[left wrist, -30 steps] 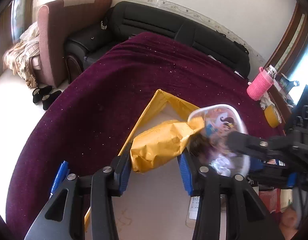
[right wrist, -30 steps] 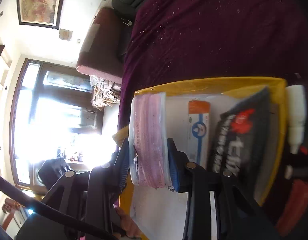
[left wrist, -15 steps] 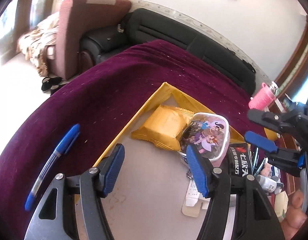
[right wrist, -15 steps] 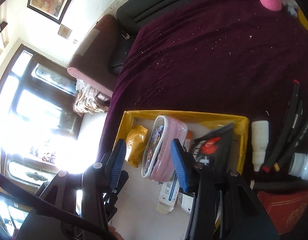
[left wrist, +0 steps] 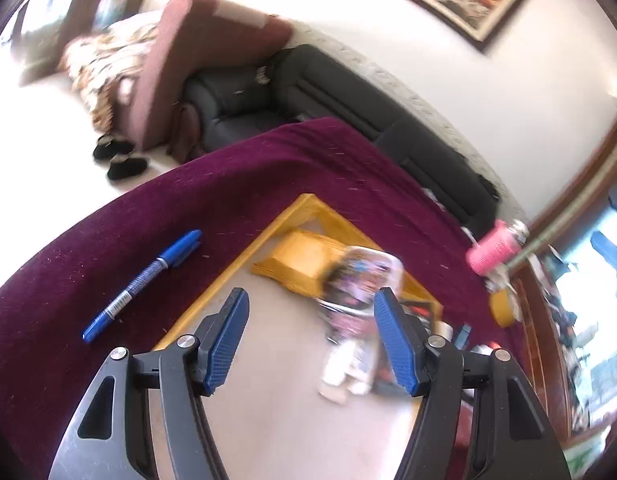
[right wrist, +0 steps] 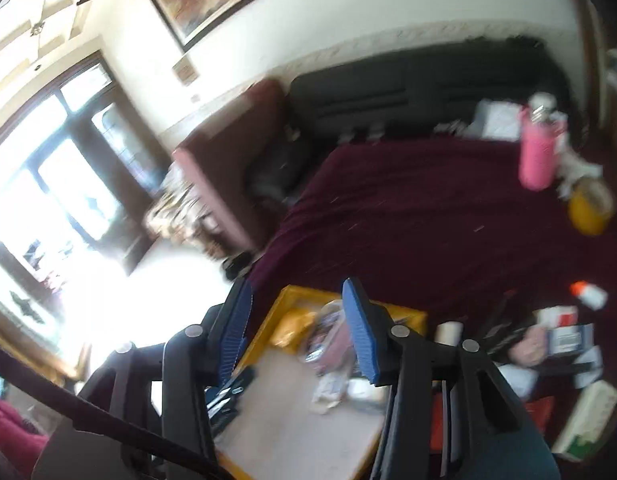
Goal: Organize objects
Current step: 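Grasp the white bottle with the left gripper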
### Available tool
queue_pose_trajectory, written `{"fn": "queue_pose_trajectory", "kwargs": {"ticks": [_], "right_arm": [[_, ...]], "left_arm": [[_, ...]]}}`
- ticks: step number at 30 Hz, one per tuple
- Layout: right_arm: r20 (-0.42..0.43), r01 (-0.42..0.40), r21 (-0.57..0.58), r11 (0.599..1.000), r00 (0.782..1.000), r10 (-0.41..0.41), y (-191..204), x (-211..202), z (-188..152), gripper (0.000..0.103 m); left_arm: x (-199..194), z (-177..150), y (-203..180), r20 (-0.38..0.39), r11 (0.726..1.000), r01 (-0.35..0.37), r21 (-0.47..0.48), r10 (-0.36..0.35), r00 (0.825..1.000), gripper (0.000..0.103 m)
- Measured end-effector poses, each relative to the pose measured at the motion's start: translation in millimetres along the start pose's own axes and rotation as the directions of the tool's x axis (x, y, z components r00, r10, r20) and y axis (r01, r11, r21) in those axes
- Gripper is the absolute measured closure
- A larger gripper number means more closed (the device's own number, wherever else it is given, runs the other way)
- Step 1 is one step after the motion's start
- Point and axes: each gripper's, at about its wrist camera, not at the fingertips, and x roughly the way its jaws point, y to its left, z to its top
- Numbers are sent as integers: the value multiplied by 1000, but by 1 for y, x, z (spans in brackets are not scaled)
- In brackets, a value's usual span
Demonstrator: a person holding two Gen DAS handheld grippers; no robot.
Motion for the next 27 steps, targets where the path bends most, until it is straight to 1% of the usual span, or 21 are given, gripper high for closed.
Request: {"fn": "queue_pose_trajectory", "kwargs": {"ticks": [1, 2, 3, 4, 5, 6, 8, 9, 10, 12, 13, 15, 16, 19, 20, 22, 23, 24, 25, 26, 27], "right_arm": [[72, 68, -21, 997, 995, -67, -14, -25, -1, 33], [148, 154, -41, 987, 978, -147, -34, -51, -8, 10], [186, 220, -44, 974, 960, -208, -51, -64, -17, 4], [189, 289, -32, 957, 942, -278, -74, -74, -29, 1], [135, 358, 6, 934, 925, -356, -104, -79, -43, 1], [53, 386, 63, 920, 920, -389, -138, -79, -59, 1], [-39, 354, 170, 920, 935, -353, -187, -82, -92, 1], [-69, 352, 211, 912, 936, -346, -207, -82, -104, 1], [-108, 373, 253, 893, 928, -357, -231, -80, -121, 1], [-142, 417, 277, 866, 909, -392, -256, -78, -138, 1], [-167, 445, 284, 849, 895, -413, -271, -77, -149, 1], [-190, 457, 303, 836, 889, -417, -288, -77, -159, 1], [-193, 452, 319, 833, 891, -410, -295, -79, -164, 1], [-187, 417, 371, 830, 909, -374, -313, -93, -178, 1], [-179, 398, 392, 829, 917, -356, -318, -92, -182, 1], [-158, 370, 417, 830, 929, -335, -325, -95, -187, 1], [-144, 356, 427, 831, 934, -326, -326, -100, -189, 1], [-133, 346, 436, 831, 938, -321, -325, -103, -190, 1], [-117, 332, 451, 828, 942, -314, -326, -103, -191, 1], [-98, 313, 469, 826, 948, -304, -330, -104, -193, 1], [-84, 300, 482, 823, 951, -297, -334, -103, -195, 1]], "left_arm": [[-6, -3, -7, 7, 999, 19, 25, -20, 1000, 40], [-12, -9, -19, 17, 997, 34, 64, -35, 999, 36], [-15, -13, -29, 20, 994, 46, 97, -48, 999, 33], [-15, -17, -40, 15, 990, 62, 126, -64, 998, 30], [-12, -24, -57, -6, 982, 87, 168, -87, 996, 30], [-8, -32, -72, -38, 971, 119, 208, -113, 993, 30], [3, -49, -99, -112, 943, 179, 281, -153, 982, 30], [9, -58, -112, -143, 930, 190, 313, -152, 978, 30], [16, -70, -125, -178, 915, 199, 351, -144, 974, 31], [27, -89, -142, -230, 889, 209, 408, -121, 966, 31], [34, -101, -153, -260, 871, 213, 443, -102, 960, 31], [42, -119, -170, -291, 841, 211, 498, -68, 954, 31], [48, -125, -178, -299, 824, 207, 528, -47, 953, 31], [73, -131, -210, -271, 773, 154, 615, 24, 962, 31], [83, -130, -222, -261, 765, 142, 629, 36, 965, 31], [93, -125, -235, -236, 768, 126, 628, 34, 971, 31], [100, -124, -245, -238, 751, 142, 645, 21, 971, 31], [106, -126, -252, -242, 726, 155, 670, 17, 970, 31], [111, -129, -260, -236, 691, 160, 705, 15, 972, 31], [117, -136, -270, -226, 614, 174, 770, 7, 974, 31], [122, -145, -278, -219, 532, 174, 829, 21, 976, 31]]}}
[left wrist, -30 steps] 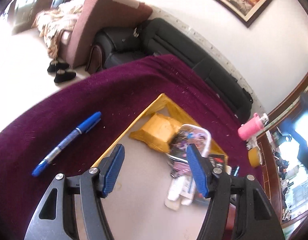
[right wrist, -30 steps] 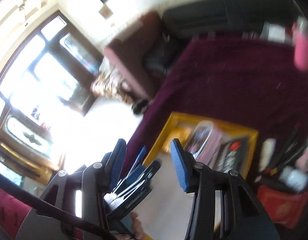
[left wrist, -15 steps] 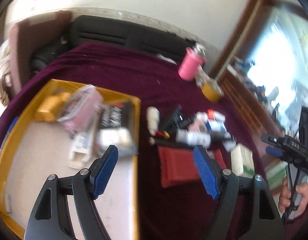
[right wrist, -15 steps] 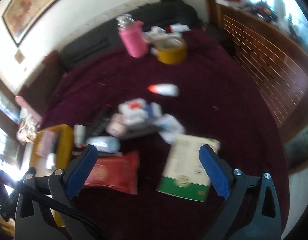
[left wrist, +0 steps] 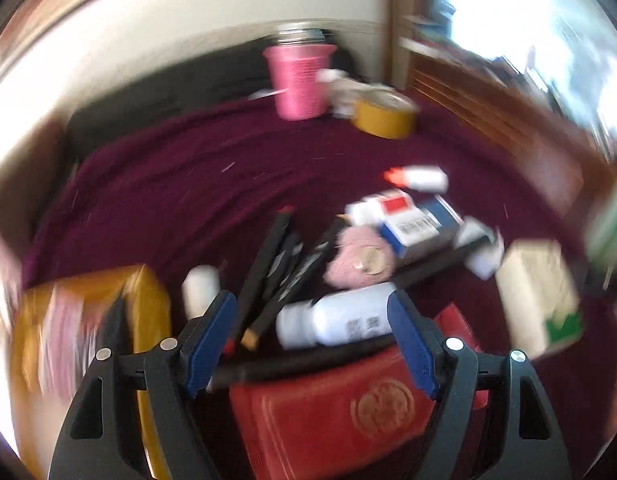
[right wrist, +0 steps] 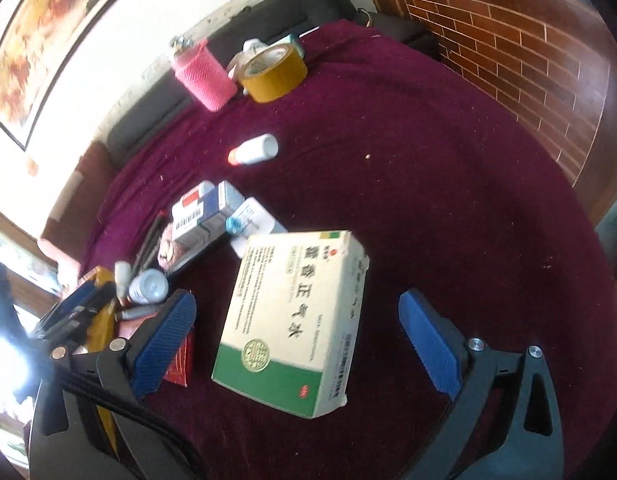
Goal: Organize objects
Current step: 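Grasp the white bottle with the left gripper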
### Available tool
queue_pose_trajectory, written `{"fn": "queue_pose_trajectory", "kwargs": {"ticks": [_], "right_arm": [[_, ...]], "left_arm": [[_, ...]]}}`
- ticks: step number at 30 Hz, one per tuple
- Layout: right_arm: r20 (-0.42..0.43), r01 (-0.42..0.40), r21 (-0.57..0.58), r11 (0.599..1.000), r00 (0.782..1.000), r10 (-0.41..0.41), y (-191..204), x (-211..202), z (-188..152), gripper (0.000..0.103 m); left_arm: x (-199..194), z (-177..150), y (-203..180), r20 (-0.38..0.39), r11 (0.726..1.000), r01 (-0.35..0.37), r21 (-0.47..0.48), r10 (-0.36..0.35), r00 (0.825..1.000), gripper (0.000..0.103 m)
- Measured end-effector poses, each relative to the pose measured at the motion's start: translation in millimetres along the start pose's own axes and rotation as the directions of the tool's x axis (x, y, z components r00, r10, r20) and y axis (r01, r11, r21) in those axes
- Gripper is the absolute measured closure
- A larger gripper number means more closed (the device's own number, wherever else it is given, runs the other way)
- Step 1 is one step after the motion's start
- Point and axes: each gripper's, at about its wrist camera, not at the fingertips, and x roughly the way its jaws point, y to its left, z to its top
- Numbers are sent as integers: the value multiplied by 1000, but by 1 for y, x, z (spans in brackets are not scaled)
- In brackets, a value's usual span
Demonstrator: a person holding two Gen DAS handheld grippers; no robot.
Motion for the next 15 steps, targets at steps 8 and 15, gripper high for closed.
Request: {"fn": "queue_pose_trajectory", "kwargs": {"ticks": [8, 15], "right_arm": [[58, -57, 46, 997, 997, 55, -14, 6, 4, 1], [28, -79, 38, 996, 997, 78, -14, 14, 3, 1]], "left_arm": [[23, 2, -45, -102, 950, 14, 313, 19, 995, 75], [22, 10, -48, -101, 942, 43, 332, -10, 995, 81]]}}
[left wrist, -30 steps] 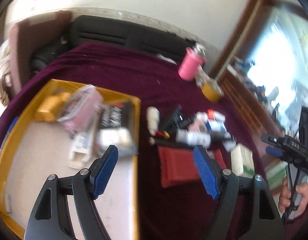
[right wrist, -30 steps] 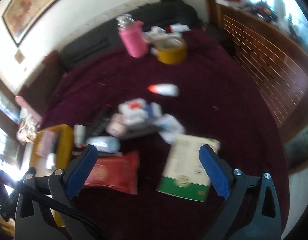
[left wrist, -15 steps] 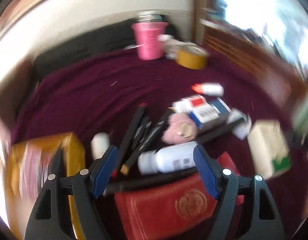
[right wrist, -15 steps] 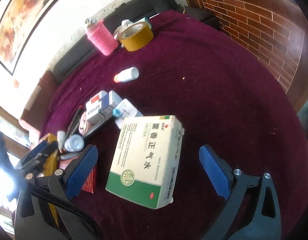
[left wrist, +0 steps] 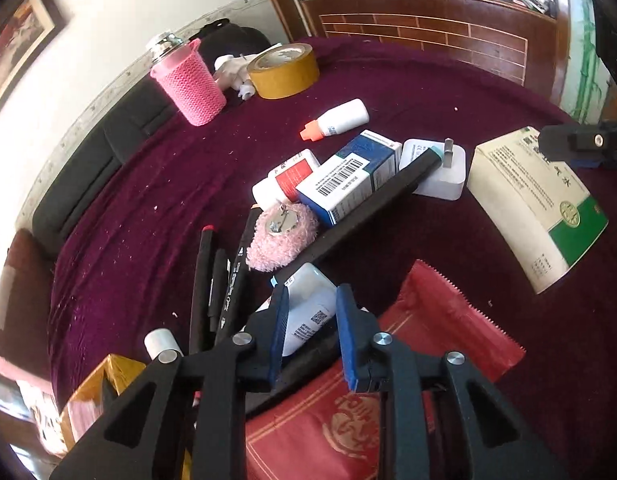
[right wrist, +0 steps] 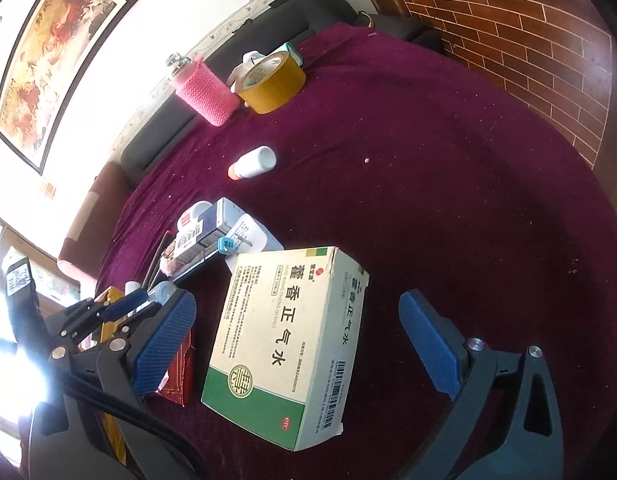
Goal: Organize objects
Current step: 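Grasp the white bottle with the left gripper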
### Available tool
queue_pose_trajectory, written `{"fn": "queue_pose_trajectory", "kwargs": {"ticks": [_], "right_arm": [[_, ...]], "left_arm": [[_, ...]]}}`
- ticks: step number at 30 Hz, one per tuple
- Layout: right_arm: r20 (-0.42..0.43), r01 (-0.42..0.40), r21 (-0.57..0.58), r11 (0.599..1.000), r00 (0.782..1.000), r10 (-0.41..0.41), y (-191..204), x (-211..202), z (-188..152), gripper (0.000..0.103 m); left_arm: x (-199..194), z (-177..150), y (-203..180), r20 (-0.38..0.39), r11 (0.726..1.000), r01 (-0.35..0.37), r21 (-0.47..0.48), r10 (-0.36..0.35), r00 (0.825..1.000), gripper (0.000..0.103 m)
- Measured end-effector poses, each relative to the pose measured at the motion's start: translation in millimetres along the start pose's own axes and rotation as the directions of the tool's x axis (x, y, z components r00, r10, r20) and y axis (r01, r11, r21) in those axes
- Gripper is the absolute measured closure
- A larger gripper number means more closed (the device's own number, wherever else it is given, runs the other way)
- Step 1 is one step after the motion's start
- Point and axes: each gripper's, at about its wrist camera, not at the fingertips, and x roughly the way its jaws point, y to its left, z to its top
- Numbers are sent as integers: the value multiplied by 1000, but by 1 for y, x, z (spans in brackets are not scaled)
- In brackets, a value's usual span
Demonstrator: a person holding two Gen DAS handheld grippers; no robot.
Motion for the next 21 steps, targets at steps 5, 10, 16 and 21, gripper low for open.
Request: {"fn": "queue_pose_trajectory", "kwargs": {"ticks": [5, 10, 16, 21], "right_arm": [[17, 21, 3, 1000, 1000, -21, -4, -7, 1, 1], [74, 8, 27, 1000, 997, -10, -10, -9, 0, 1], [56, -6, 63, 998, 998, 2, -21, -1, 1, 1], [61, -20, 78, 997, 998, 16, -27, 0, 2, 1]], "left_arm": [[13, -9, 13, -29, 998, 41, 48, -39, 999, 59], [20, -1, 18, -48, 995, 93, 47, -90, 995, 59], [27, 0, 6, -115, 984, 156, 84, -146, 983, 56], [25, -4, -3, -129, 977, 185, 107, -171, 977, 60]]}}
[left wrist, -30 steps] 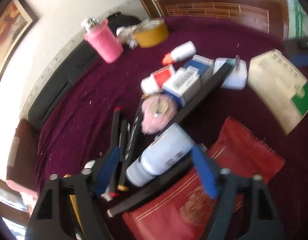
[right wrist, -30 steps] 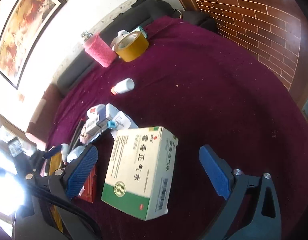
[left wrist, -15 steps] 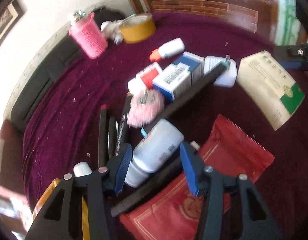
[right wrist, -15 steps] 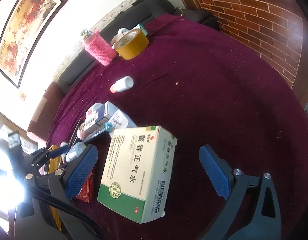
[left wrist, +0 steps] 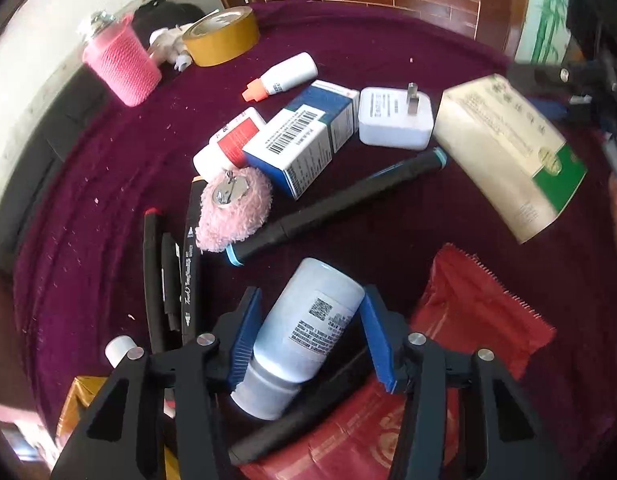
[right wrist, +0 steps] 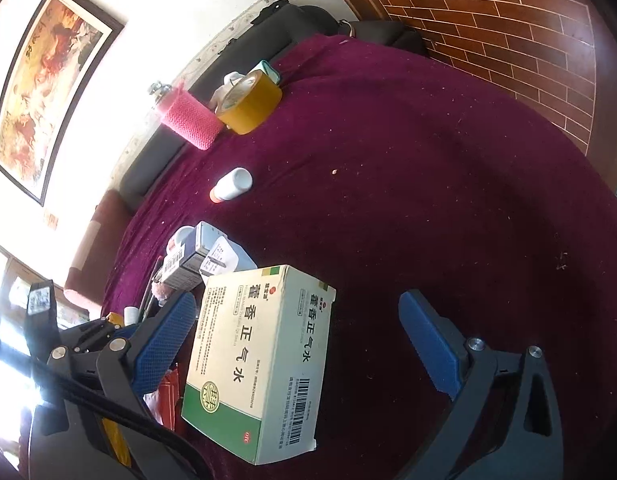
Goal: Organize objects
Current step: 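Grasp the white bottle with the left gripper, then carry the white bottle toward the tray while the right gripper grasps a black marker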
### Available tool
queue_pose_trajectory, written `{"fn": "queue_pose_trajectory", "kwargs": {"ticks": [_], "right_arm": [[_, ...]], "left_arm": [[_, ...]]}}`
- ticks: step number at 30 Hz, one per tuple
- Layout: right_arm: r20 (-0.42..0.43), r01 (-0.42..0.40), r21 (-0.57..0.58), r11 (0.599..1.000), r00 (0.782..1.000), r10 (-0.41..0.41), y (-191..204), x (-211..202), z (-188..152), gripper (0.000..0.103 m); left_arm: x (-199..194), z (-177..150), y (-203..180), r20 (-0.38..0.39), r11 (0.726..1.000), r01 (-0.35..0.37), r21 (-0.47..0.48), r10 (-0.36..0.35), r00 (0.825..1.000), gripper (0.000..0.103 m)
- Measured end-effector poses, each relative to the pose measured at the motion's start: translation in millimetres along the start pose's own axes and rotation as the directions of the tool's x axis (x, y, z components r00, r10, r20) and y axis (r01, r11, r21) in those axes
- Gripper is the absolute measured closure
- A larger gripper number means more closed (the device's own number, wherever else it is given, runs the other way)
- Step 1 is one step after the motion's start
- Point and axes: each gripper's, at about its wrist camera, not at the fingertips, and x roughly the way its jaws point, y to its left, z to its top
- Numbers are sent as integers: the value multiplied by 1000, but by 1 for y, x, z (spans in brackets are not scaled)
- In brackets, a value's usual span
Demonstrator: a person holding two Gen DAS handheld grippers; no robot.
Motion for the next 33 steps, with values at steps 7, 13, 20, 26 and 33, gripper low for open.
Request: {"fn": "queue_pose_trajectory", "kwargs": {"ticks": [7, 13, 20, 26, 33], "right_arm": [[-2, 42, -57, 997, 999, -42, 7, 3, -3, 1], [1, 51, -69, 996, 999, -51, 8, 4, -4, 1], [6, 102, -123, 987, 995, -102, 16, 8, -7, 1], [-2, 156, -168, 973, 987, -158, 22, 9, -8, 2], [-24, 104, -517, 849, 990, -136, 128, -20, -13, 4]], "left_arm": [[-2, -6, -11, 96, 991, -78, -110, 88, 991, 60], [-46, -16, 3, 228, 961, -7, -276, 73, 971, 70], [-119, -69, 29, 424, 876, 143, -460, 76, 902, 74], [-179, -149, 53, 567, 758, 291, -584, 123, 815, 74], [-193, -215, 62, 561, 677, 297, -674, 207, 801, 74]]}}
